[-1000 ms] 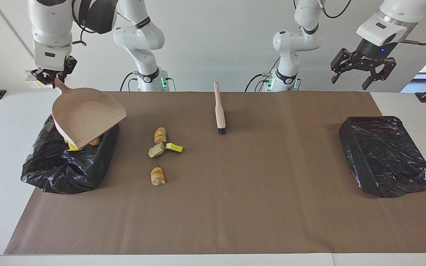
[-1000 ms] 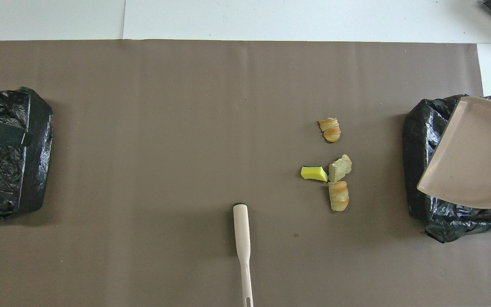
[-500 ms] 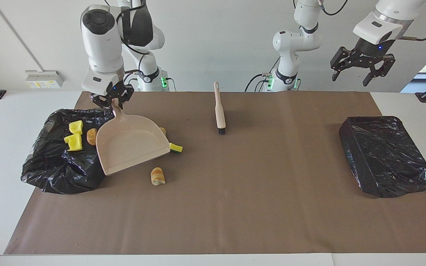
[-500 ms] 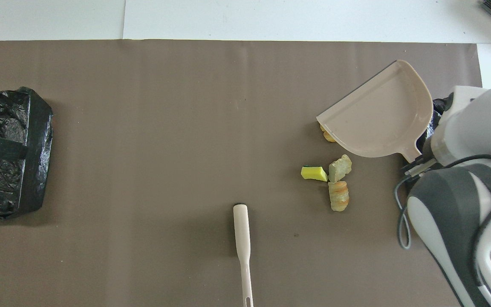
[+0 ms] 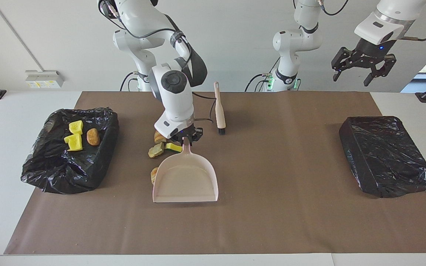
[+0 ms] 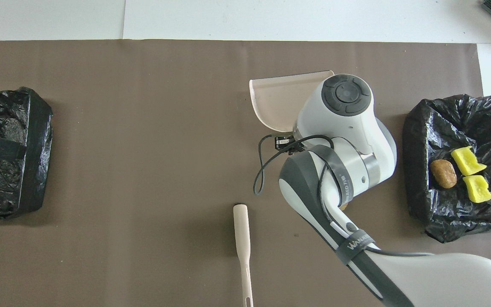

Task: Sweep and dump trash in bin
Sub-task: 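Return the dustpan with the right gripper to the mat center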

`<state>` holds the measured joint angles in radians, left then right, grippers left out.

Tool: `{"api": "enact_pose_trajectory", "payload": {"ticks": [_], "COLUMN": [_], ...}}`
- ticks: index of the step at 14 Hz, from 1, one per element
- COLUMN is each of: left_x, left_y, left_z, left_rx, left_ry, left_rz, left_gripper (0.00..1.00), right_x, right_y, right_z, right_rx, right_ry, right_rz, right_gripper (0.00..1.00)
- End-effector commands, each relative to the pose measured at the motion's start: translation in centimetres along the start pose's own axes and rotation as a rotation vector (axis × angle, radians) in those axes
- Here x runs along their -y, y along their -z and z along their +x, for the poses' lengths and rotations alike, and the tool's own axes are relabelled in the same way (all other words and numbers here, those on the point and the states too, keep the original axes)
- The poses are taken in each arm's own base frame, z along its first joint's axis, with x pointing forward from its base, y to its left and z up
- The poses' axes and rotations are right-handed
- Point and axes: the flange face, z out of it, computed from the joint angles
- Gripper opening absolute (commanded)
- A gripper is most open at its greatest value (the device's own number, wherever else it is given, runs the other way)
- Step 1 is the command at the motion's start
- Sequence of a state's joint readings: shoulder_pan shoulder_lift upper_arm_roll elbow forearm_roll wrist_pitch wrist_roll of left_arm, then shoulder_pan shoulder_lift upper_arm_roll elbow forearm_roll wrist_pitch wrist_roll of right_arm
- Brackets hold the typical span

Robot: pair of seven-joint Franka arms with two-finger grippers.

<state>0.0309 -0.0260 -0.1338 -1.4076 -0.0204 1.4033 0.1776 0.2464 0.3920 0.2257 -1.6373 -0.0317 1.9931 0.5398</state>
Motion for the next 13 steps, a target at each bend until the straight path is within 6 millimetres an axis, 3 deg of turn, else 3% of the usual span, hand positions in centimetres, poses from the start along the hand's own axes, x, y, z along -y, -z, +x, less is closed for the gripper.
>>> {"api": "enact_pose_trajectory", "payload": {"ticks": [1,3,5,6,9,10,11,13], "left_x": [0.2,0.2,0.2,0.2,0.2,0.2,0.2,0.2], "left_y": [0.0,0.1,0.1,0.1,0.0,0.1,0.1,0.0], "left_z": [-0.8,-0.8,-0.8,-0.8,-0.7,-0.8,-0.8,-0.7], "left_rx": [0.004,0.003,0.003,0.001,0.003,0.003,0.001,0.003], "left_ry": [-0.002,-0.002,-0.002,-0.002,-0.002,-0.002,-0.002,-0.002], "left_rz": [0.02,0.021,0.021,0.021,0.02,0.021,0.021,0.02], "left_gripper": [1.0,1.0,1.0,1.0,1.0,1.0,1.0,1.0], "right_x": [6.5,7.4,10.7,10.9,10.3,10.2,10.1,7.9], "right_y": [-2.5,-2.3,-3.0,-3.4,-4.7,-4.7,-4.4,-2.4], "right_z": [0.7,0.7,-1.1,-1.3,-1.8,-1.8,-2.0,-2.1], "right_rx": [-0.017,-0.039,-0.05,-0.06,-0.031,-0.027,-0.022,0.027], "right_ry": [-0.148,-0.163,-0.143,-0.139,-0.137,-0.137,-0.125,-0.144], "right_rz": [0.079,0.118,0.168,0.175,0.144,0.139,0.129,0.082], "right_gripper": [0.0,0.0,0.0,0.03,0.37,0.58,1.0,1.0]}}
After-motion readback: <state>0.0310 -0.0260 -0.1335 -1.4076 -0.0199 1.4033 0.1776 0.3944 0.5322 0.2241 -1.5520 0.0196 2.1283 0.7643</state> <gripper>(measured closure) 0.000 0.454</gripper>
